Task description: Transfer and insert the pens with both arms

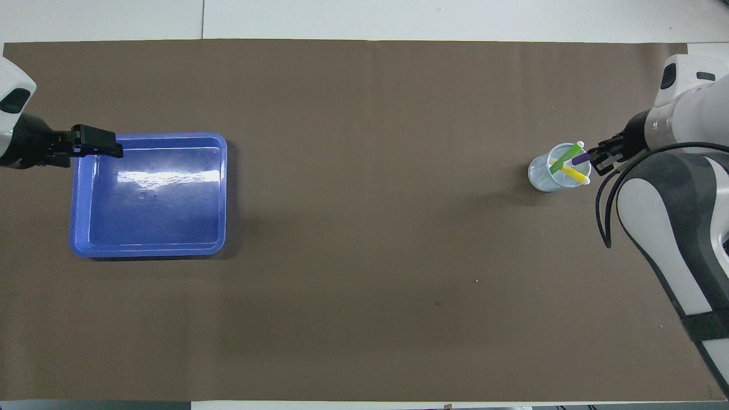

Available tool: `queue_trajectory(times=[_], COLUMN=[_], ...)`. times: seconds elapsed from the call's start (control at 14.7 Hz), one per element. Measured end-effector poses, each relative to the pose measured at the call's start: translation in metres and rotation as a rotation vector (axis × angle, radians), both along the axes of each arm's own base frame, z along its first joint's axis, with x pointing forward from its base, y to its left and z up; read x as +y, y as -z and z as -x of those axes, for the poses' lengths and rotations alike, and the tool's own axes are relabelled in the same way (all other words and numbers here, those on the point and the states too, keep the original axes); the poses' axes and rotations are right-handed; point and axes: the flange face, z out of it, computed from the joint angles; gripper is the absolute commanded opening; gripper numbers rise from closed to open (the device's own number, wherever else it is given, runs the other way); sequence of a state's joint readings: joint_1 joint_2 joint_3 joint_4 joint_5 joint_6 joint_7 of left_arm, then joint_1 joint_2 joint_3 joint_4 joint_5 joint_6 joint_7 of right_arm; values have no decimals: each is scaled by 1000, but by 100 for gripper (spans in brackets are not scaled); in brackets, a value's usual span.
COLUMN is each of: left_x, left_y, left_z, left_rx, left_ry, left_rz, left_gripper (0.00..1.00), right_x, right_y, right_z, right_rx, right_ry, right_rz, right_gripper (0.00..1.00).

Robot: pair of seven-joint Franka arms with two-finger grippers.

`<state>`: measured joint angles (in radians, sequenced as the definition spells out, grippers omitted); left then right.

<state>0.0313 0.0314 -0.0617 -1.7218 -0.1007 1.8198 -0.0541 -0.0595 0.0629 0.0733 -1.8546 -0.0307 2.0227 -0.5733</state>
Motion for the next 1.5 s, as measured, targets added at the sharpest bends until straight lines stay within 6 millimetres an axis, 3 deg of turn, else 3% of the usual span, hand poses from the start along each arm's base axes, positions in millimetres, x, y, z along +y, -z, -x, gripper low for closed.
queue_trajectory(times=[0.07, 0.14, 0.27, 0.34, 0.41, 0.55, 0.68, 1.02, 1.16, 1.3, 1.5], left_x=[-2, -5, -10, -10, -10, -9, -9, -13, -17, -17, -16], left_y=[-20, -37, -61, -69, -75, -91, -98, -91, -90, -90, -90], left_z=[4, 8, 17, 21, 26, 39, 54, 63, 63, 63, 63], left_rx=[10, 22, 54, 70, 85, 91, 100, 131, 132, 133, 133], left_ry=[14, 25, 44, 57, 73, 96, 103, 119, 126, 127, 125], left_rz=[-14, -20, -30, -33, -34, -35, -35, -44, -47, -52, -56], left_gripper=[100, 100, 100, 100, 100, 100, 100, 100, 100, 100, 100], right_x=[1, 1, 0, 0, 0, 0, -2, -1, -3, -17, -40], right_y=[5, 8, 12, 13, 12, 6, -15, -112, -140, -153, -153], right_z=[2, 4, 6, 6, 7, 7, 7, 20, 32, 44, 50], right_rx=[10, 18, 26, 27, 25, 18, 10, 30, 63, 100, 130], right_ry=[7, 14, 20, 21, 22, 25, 30, 127, 176, 219, 268], right_rz=[-11, -17, -20, -20, -20, -22, -24, -32, -32, -30, -31], right_gripper=[0, 16, 78, 94, 100, 100, 100, 100, 100, 100, 100])
